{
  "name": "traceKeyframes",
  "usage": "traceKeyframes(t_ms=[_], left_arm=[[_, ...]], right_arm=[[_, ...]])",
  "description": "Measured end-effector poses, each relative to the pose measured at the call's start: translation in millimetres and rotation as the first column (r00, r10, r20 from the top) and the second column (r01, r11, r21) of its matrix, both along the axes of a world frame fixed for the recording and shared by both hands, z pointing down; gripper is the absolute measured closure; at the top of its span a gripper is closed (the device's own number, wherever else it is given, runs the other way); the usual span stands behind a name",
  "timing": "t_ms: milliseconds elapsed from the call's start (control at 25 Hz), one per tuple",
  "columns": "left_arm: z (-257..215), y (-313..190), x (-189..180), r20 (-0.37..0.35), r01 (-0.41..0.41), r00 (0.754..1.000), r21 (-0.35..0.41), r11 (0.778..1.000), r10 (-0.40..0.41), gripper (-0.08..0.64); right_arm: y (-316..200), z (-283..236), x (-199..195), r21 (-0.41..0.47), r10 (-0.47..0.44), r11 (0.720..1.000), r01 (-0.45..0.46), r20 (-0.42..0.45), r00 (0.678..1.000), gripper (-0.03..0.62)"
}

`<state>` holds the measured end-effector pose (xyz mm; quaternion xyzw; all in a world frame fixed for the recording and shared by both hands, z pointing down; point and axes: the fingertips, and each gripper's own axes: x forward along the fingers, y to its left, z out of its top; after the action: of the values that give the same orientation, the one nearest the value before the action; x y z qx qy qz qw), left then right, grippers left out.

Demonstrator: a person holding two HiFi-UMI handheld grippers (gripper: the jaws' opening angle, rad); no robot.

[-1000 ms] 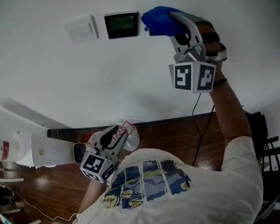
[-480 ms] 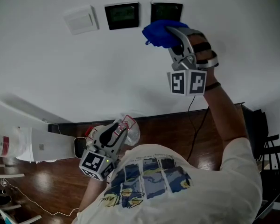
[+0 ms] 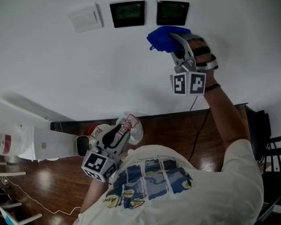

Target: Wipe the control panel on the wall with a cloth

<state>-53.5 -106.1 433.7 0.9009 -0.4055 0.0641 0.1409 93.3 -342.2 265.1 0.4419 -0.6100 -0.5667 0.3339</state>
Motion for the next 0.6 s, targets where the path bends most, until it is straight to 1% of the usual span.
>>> traceKeyframes(t_ms=[160, 400, 480, 600], left_arm=[[-1, 0, -4, -0.008, -0.002, 1.000, -0.001, 1.000, 0.002, 0.413], [5, 1, -16, 0.003, -0.035, 0.999, -0.003, 0.999, 0.035, 0.413], [8, 5, -20, -0.002, -0.053, 0.999, -0.012, 0.999, 0.053, 0.413], [11, 11, -34, -0.022, -0.070, 0.997, -0.036, 0.997, 0.070, 0.413]], right_arm=[[-1, -1, -1, -0.009, 0.003, 1.000, -0.003, 0.007, 1.000, 0.509], [1, -3, -1, -0.057, 0.023, 0.998, -0.020, 0.051, 0.998, 0.509], [6, -3, 0, -0.081, 0.032, 0.996, -0.025, 0.089, 0.996, 0.509], [28, 3, -5, -0.146, 0.037, 0.989, -0.008, 0.197, 0.980, 0.509]])
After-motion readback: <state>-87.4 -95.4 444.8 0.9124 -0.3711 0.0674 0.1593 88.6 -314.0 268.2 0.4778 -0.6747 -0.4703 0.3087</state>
